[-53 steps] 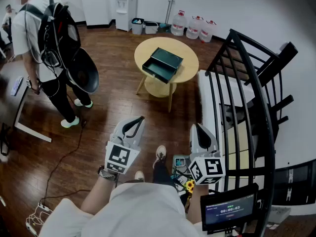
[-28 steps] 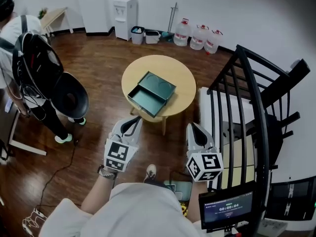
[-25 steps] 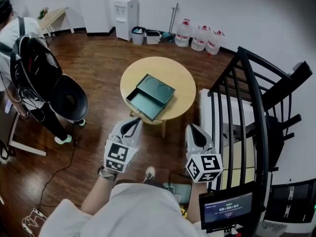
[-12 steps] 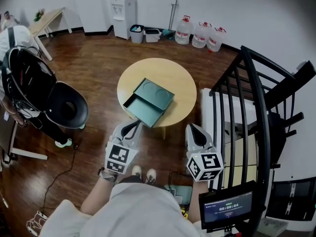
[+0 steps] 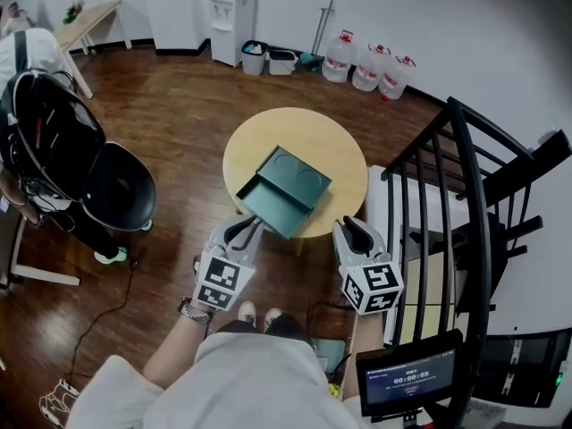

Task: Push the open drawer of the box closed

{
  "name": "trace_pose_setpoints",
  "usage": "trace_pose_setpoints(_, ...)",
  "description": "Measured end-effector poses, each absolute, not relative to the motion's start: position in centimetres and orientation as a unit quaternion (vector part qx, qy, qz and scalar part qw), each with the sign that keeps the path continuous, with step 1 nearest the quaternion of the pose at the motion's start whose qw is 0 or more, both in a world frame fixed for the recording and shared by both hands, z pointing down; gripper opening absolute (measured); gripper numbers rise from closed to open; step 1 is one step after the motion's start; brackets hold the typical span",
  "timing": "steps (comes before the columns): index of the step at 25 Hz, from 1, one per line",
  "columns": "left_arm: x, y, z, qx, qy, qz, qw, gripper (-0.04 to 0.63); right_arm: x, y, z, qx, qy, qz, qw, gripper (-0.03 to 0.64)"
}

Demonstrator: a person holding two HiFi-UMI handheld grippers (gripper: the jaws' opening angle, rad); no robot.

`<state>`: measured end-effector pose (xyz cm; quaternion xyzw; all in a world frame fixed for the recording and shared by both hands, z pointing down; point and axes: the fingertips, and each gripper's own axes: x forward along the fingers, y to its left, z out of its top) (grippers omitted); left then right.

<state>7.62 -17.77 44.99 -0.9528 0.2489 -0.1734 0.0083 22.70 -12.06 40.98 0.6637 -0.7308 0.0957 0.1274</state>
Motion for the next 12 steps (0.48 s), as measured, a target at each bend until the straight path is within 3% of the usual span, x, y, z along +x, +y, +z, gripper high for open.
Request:
trace_pose_setpoints(8, 7.1, -17.9, 48.9, -0.960, 0.215, -0.179, 0.022, 0.158, 22.0, -15.3, 44.2, 0.614, -0.759, 0.135, 0.167, 0.098)
trace_pose_setpoints(12, 7.2, -17.9, 53.0, -0.963, 0.196, -0.184, 0.006, 0.164, 22.8, -18.0, 46.2, 0.605, -0.761, 0.148, 0.183, 0.098)
